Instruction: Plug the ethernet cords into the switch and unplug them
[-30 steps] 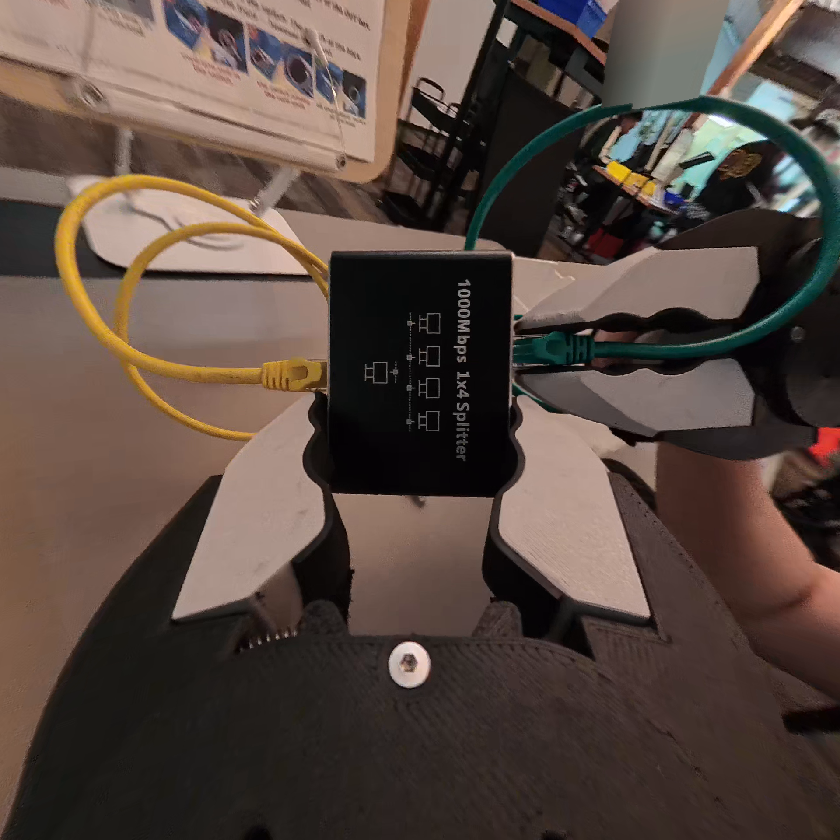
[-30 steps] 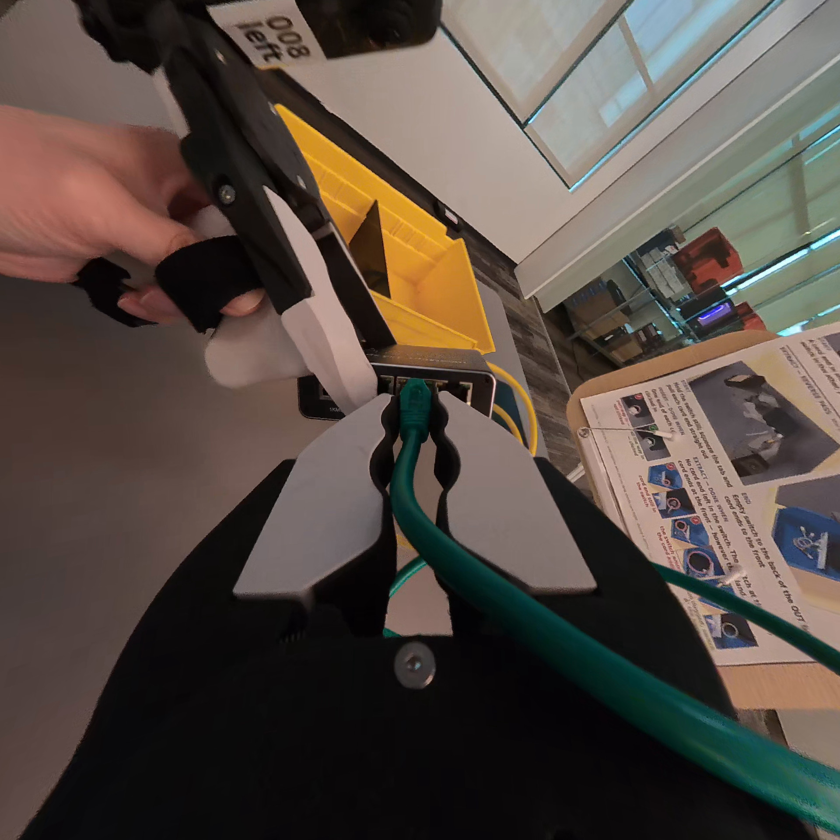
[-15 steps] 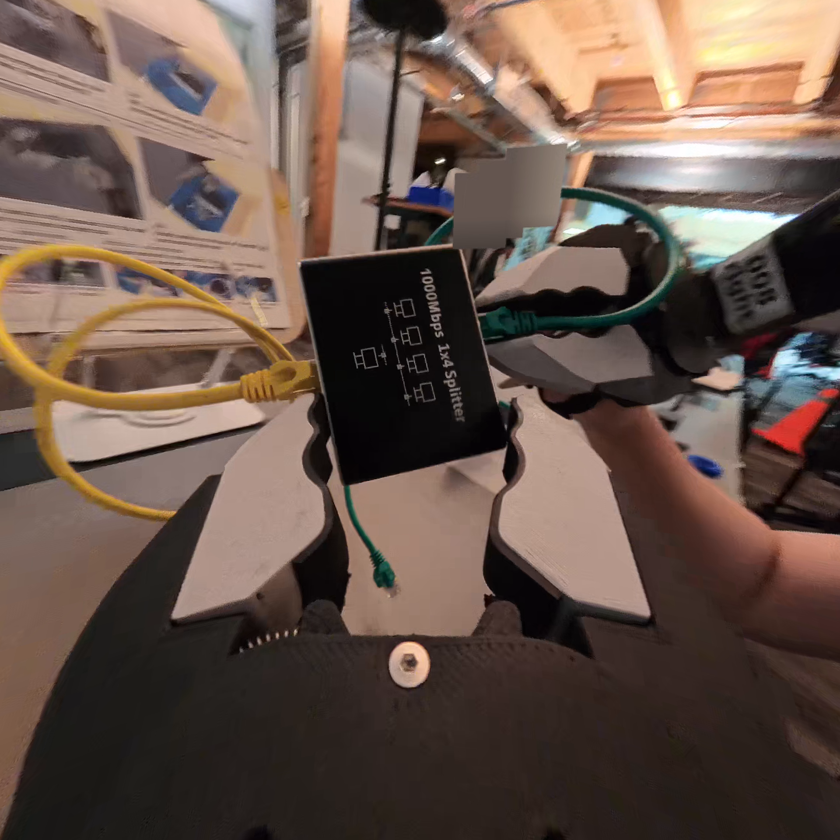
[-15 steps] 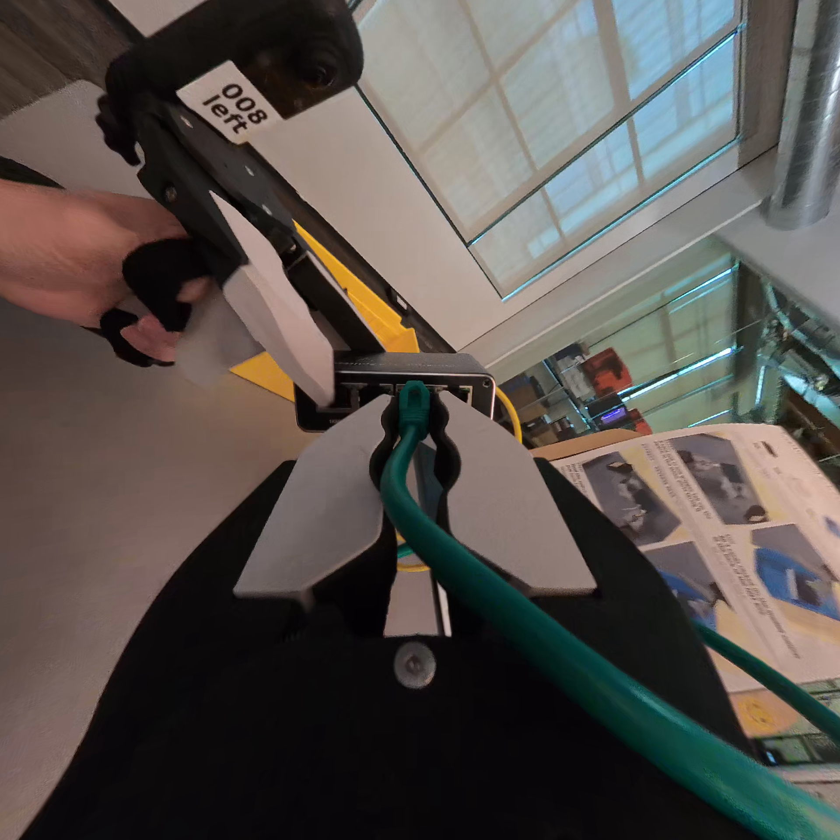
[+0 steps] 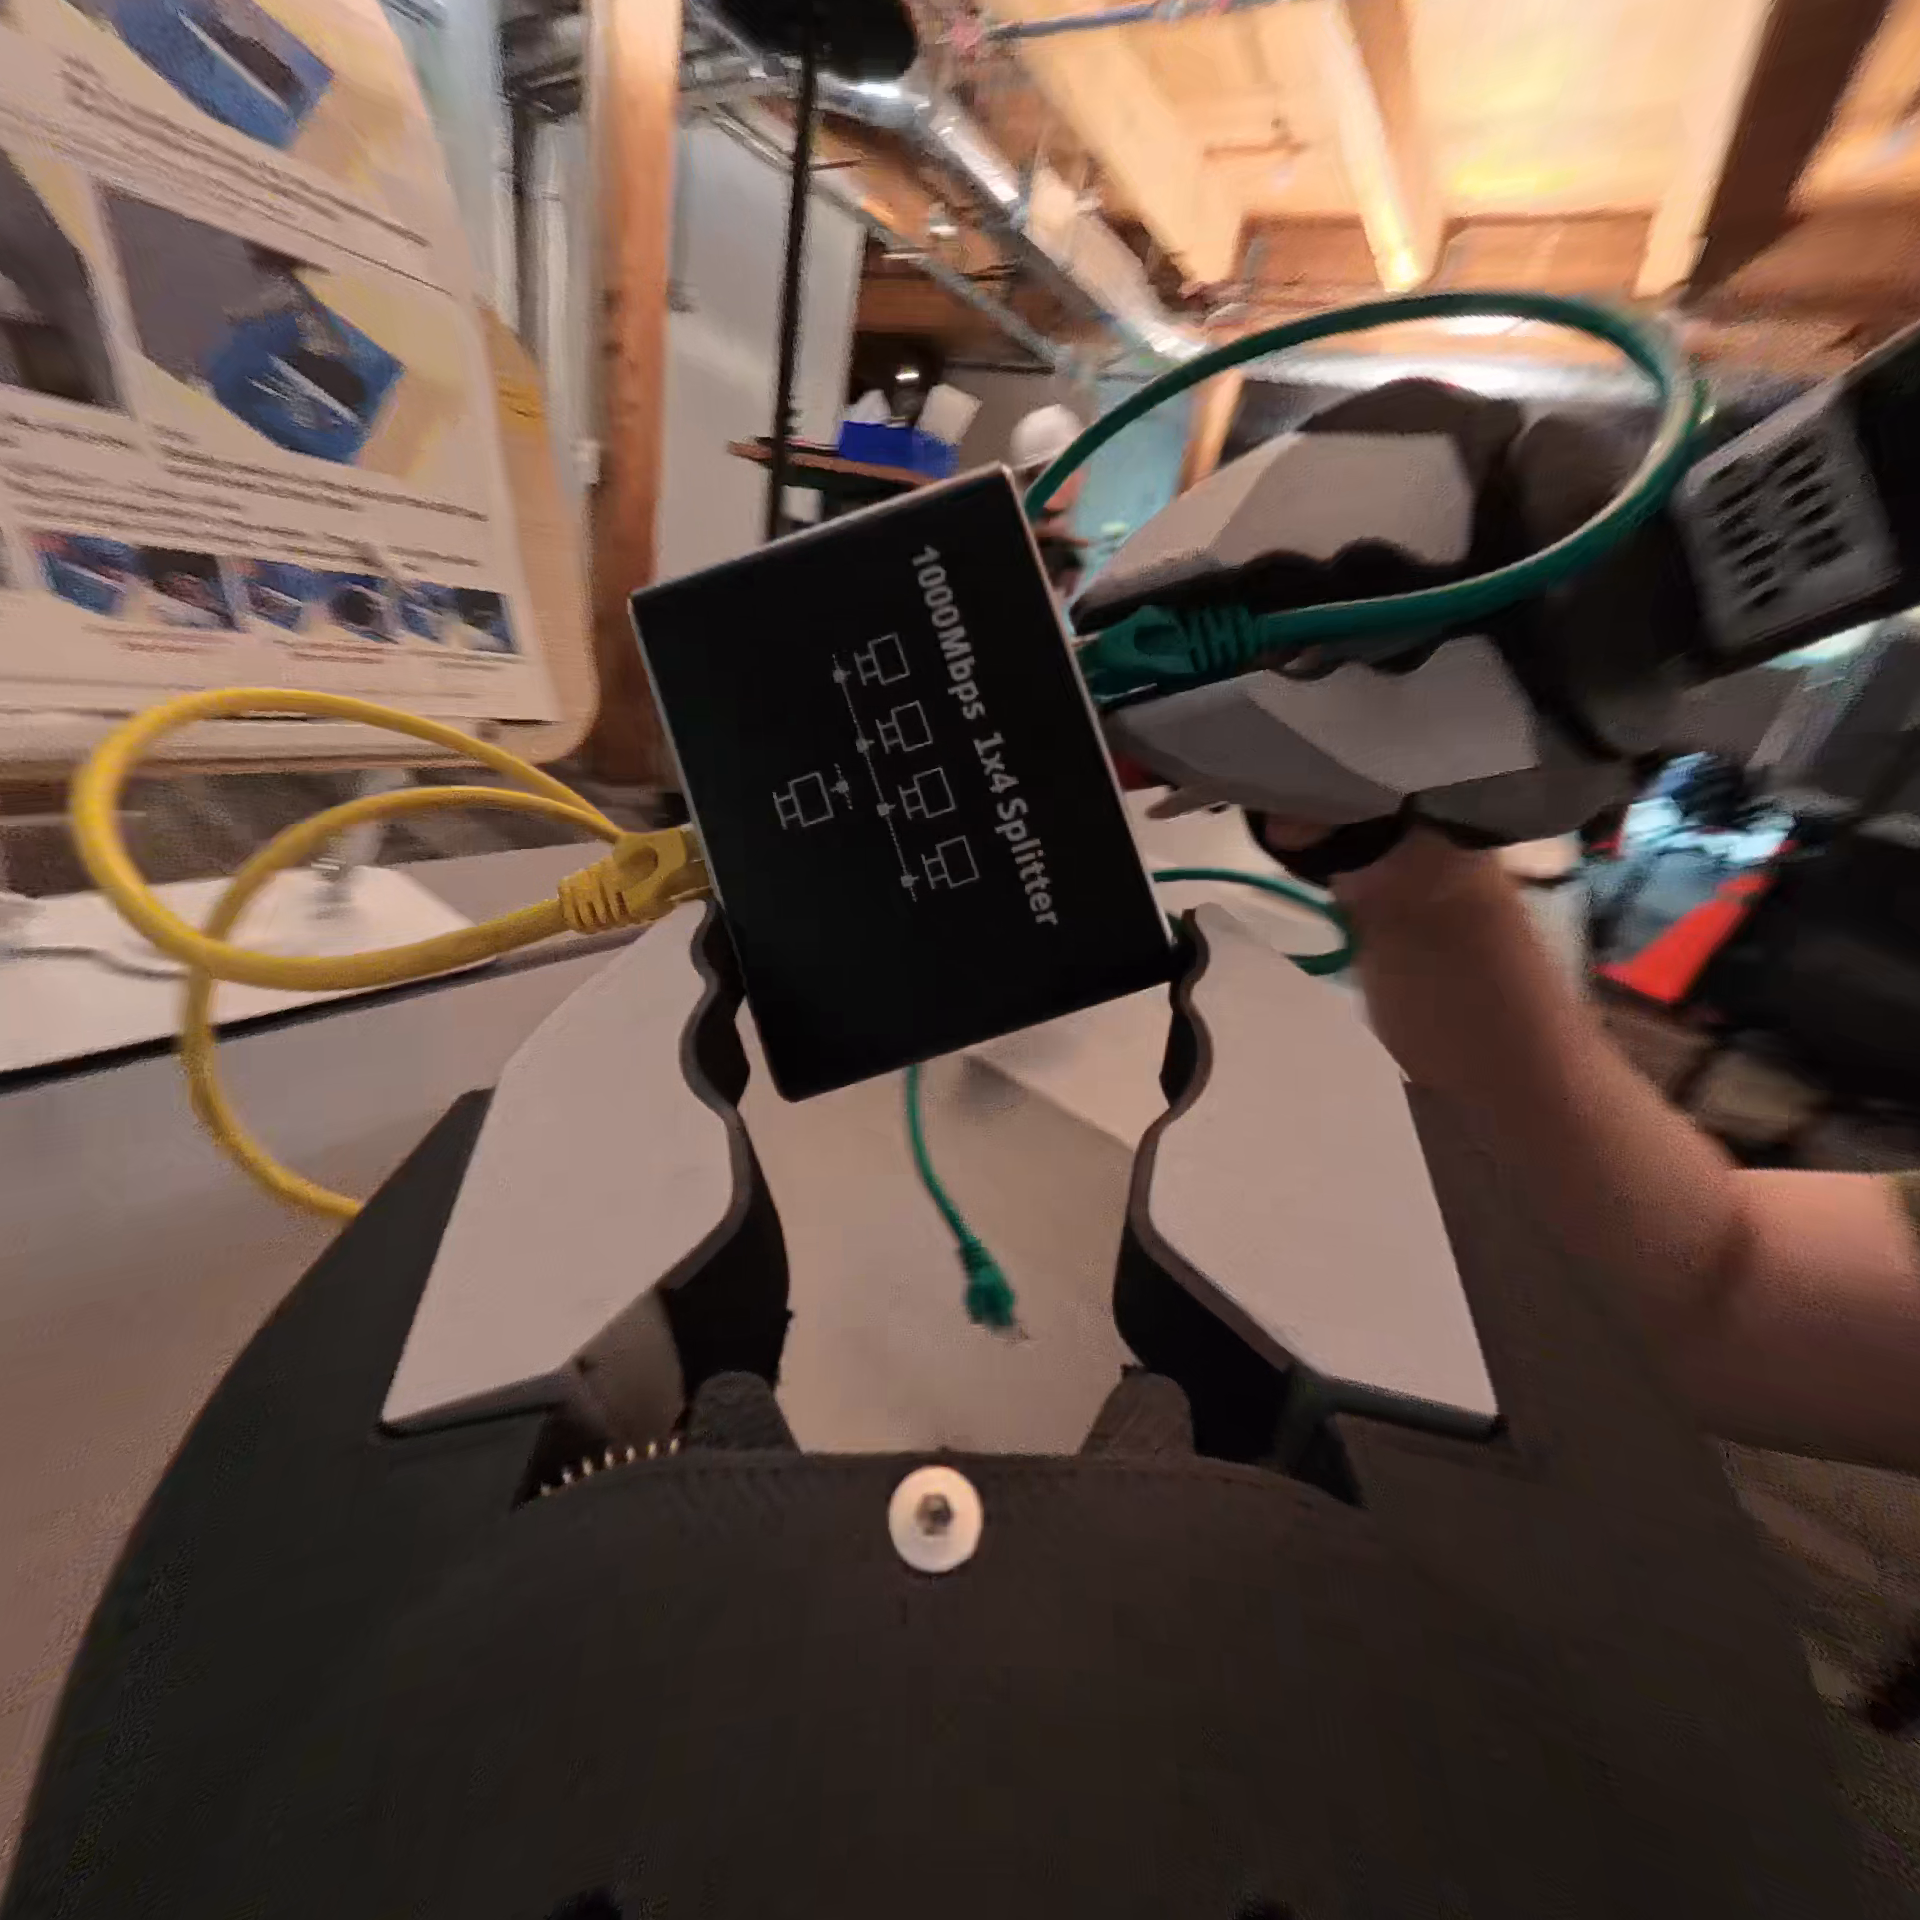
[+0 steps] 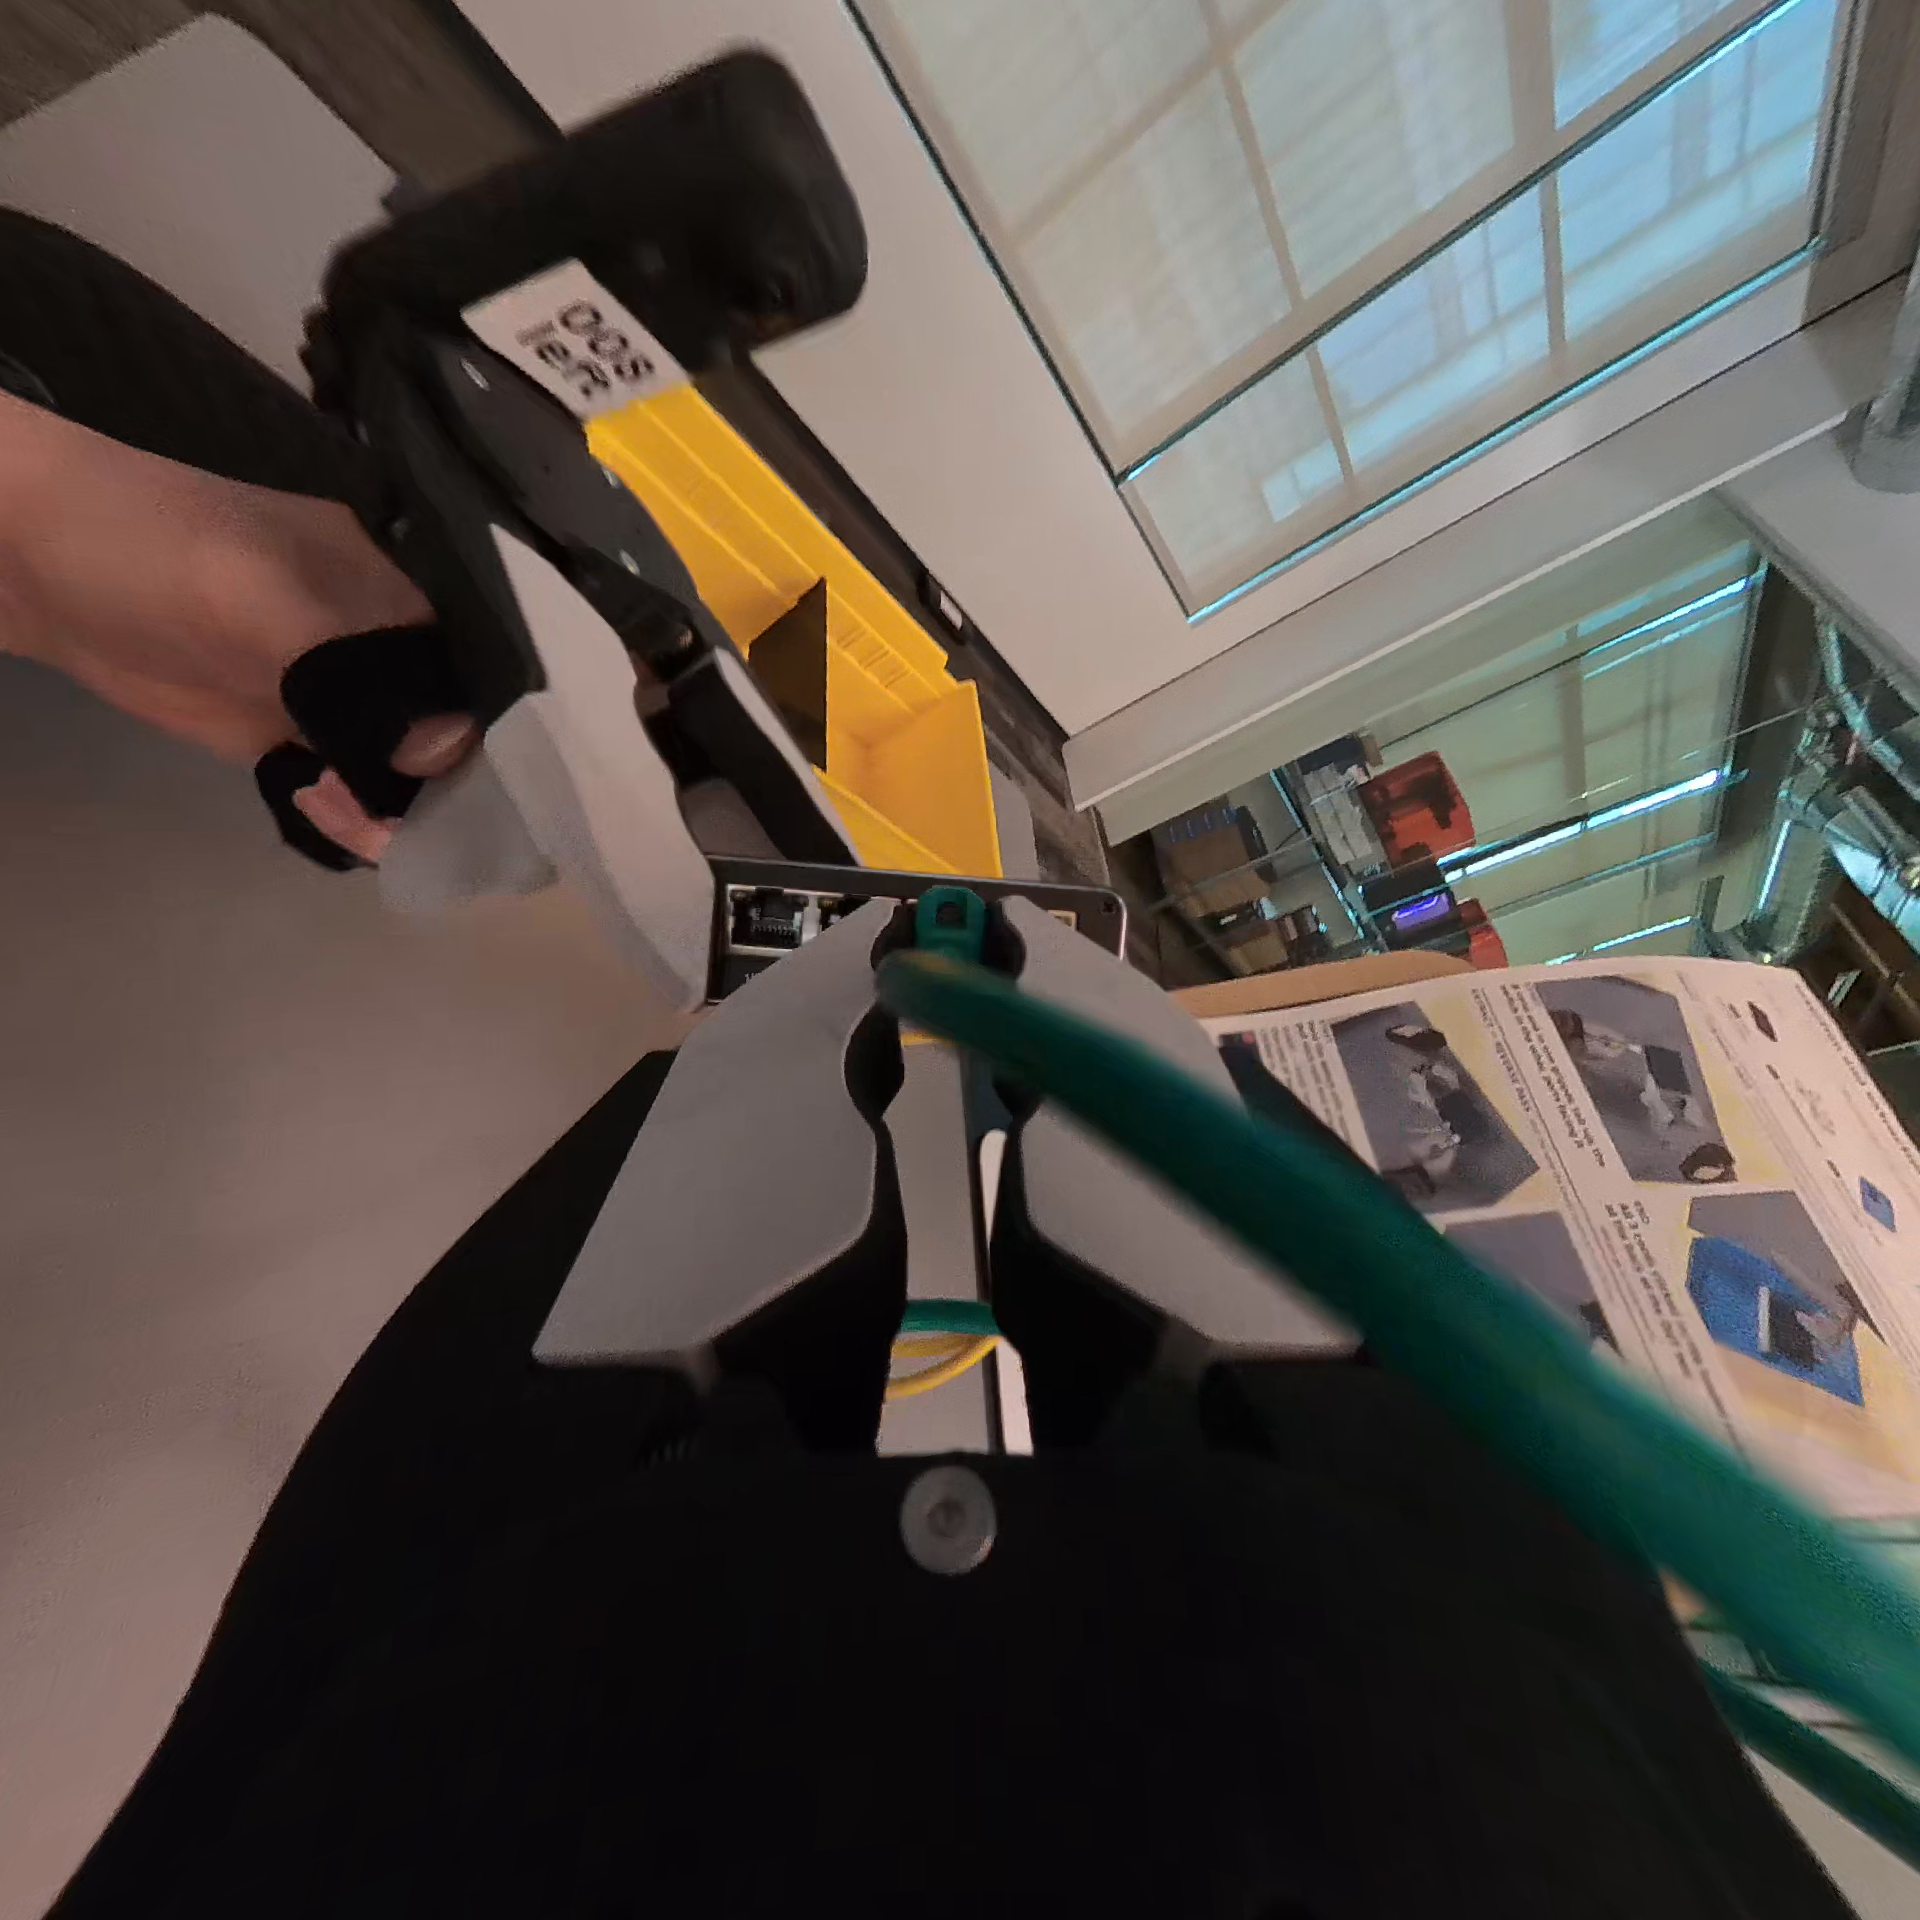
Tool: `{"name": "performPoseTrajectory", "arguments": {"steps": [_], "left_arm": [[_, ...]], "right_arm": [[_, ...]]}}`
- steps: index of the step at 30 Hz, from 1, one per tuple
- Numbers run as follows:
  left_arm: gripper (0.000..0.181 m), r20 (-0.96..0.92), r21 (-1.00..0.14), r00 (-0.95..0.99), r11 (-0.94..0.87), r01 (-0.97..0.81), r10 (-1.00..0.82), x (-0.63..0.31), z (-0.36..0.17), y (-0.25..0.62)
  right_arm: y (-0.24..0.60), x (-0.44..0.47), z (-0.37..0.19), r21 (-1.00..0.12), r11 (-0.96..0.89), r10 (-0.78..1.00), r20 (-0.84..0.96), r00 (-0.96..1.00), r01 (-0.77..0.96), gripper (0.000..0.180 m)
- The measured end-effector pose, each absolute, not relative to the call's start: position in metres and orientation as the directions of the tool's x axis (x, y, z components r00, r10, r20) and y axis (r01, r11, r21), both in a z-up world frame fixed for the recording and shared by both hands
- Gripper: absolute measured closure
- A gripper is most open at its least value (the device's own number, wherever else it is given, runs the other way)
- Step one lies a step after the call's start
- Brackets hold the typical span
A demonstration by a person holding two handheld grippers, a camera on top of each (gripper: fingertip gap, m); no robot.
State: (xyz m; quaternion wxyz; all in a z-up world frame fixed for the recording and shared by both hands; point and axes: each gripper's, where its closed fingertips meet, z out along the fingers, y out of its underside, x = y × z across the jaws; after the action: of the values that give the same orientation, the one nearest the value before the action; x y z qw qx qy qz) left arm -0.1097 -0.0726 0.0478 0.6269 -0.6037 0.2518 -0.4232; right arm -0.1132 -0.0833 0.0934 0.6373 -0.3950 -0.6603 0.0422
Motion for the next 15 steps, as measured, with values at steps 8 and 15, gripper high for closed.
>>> {"name": "performPoseTrajectory", "arguments": {"steps": [8,15], "left_arm": [[0.103,0.194,-0.958,0.609,-0.015,0.285,-0.769,-0.113,0.05,-0.07],[0.104,0.186,-0.931,0.639,0.074,0.358,-0.747,-0.117,0.059,-0.081]], "right_arm": [[-0.078,-0.111,0.09,-0.541,0.655,0.571,0.811,0.123,0.527,0.166],[-0.09,-0.112,0.1,-0.501,0.666,0.518,0.844,0.141,0.552,0.162]]}}
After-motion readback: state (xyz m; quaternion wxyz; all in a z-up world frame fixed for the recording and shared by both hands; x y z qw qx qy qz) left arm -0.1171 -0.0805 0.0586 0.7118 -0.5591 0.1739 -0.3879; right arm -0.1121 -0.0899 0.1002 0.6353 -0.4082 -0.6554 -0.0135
